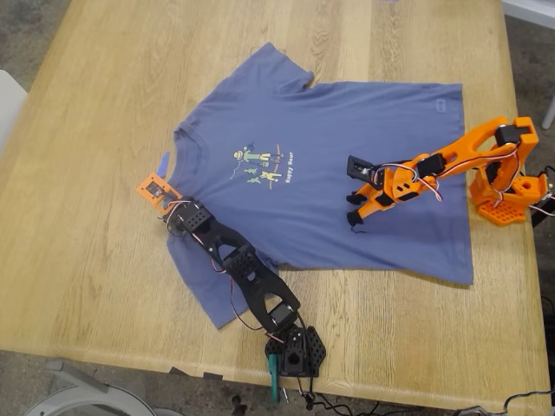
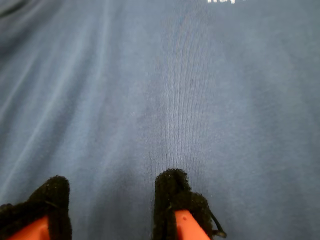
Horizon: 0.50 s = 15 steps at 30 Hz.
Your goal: Fold a T-shirt
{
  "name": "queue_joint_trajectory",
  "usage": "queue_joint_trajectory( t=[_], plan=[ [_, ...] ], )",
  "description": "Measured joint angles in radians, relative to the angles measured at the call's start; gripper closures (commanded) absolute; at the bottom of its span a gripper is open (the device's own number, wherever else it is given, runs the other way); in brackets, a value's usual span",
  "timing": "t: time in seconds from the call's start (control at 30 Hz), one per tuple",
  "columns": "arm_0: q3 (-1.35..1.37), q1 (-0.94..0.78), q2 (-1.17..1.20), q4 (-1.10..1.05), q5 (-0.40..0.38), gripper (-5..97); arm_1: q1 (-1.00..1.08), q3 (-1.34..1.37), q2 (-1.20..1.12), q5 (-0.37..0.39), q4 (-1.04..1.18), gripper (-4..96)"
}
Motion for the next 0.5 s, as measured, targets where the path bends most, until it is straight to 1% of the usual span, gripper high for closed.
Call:
queue_joint_trajectory(
  t=[0.13,0.4,0.5],
  plan=[
    [0.000,0.002,0.000,0.000,0.000,92,0.000,-0.051,-0.075,0.006,-0.046,61.9],
    [0.000,0.003,0.000,0.000,0.000,92,-0.003,-0.164,-0.137,0.002,-0.021,62.6],
    [0.000,0.005,0.000,0.000,0.000,92,-0.012,-0.164,-0.144,0.020,-0.021,62.6]
  ],
)
